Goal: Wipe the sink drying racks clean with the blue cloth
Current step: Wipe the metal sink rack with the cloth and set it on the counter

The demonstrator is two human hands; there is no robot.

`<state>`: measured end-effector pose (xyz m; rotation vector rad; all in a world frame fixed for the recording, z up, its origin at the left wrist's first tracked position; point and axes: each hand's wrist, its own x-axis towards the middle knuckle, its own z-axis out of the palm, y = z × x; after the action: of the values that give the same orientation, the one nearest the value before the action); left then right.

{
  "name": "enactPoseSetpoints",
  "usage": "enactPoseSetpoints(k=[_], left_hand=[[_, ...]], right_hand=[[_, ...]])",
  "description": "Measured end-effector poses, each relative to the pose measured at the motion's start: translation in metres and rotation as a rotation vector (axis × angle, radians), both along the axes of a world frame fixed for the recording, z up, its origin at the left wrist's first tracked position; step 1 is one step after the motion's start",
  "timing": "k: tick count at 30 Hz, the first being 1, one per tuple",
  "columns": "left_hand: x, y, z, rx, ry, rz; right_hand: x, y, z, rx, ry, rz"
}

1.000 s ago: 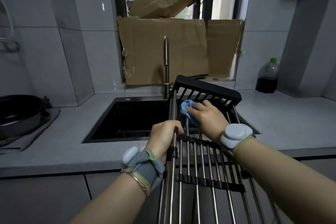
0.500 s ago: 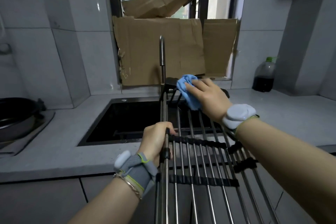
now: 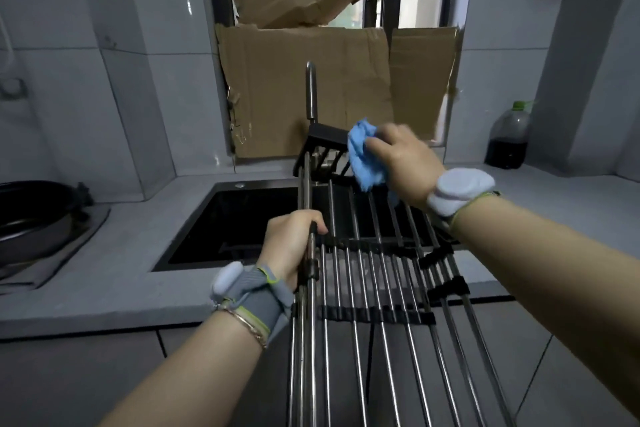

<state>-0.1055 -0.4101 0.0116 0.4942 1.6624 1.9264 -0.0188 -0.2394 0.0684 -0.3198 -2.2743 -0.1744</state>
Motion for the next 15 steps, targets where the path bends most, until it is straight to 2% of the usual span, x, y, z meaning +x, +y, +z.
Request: enactPoseSetpoints(k=[2, 5, 7, 8, 11, 12, 13, 15], left_hand=[[-0.004, -0.005, -0.001, 0.011, 0.007, 0.010], [-0.012, -0.018, -0.003, 0.022, 0.068, 0.054], [-0.015, -0.018, 0.001, 0.046, 0.064, 0.088], [-0.017, -0.016, 0.005, 0.062, 0.038, 0.103], [-0.021, -0.007, 0.017, 0.097, -0.025, 0.159], [-0.023, -0.005, 0.018, 0.107, -0.028, 0.174], [-0.025, -0.004, 0.020, 0.107, -0.018, 0.187], [-0.033, -0.004, 0.021, 0.108, -0.024, 0.211]], right_hand=[[0.006, 0.013, -0.019, 0.095, -0.178, -0.063], [0.025, 0.034, -0.022, -0.003, -0.323, -0.295], [0.035, 0.041, -0.027, -0.158, -0.383, -0.462], [0.035, 0.039, -0.029, -0.270, -0.323, -0.484], [0.030, 0.023, -0.025, -0.589, 0.194, -0.288], [0.029, 0.015, -0.019, -0.664, 0.302, -0.202], [0.030, 0.006, -0.010, -0.705, 0.353, -0.120], [0.033, -0.014, 0.002, -0.716, 0.297, -0.032]])
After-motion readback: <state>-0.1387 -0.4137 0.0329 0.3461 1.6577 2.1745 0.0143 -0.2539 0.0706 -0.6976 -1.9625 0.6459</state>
